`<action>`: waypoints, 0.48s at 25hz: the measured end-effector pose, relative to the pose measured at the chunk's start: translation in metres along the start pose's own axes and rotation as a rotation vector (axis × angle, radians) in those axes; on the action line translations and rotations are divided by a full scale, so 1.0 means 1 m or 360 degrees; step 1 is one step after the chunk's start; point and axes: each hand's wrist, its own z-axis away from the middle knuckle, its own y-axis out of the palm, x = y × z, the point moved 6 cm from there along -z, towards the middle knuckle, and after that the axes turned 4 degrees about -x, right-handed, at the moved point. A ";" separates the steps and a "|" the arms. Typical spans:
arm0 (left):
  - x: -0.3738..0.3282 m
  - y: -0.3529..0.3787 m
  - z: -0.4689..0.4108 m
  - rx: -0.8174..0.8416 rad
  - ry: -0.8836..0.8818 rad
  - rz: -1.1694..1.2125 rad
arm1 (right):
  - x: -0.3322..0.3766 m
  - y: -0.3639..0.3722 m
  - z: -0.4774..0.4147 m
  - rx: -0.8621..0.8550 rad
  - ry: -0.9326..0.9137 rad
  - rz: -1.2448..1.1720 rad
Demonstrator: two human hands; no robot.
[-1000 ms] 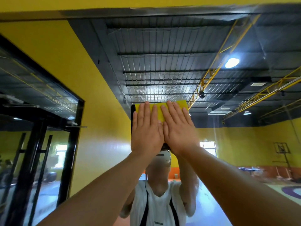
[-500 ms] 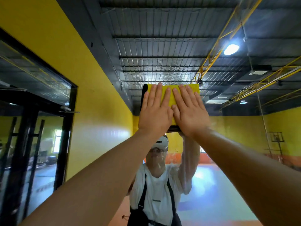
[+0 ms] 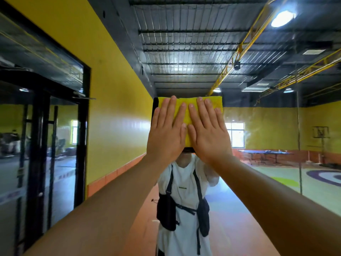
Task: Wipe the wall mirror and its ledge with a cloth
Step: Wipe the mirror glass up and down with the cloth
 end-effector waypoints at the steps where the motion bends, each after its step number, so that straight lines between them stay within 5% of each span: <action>1: -0.001 0.000 0.016 0.0012 0.0001 0.0003 | 0.006 0.001 0.015 0.0027 -0.0002 0.0001; 12: -0.035 0.002 0.232 0.0176 -0.0017 0.0027 | 0.077 0.004 0.218 0.0194 -0.0048 -0.0055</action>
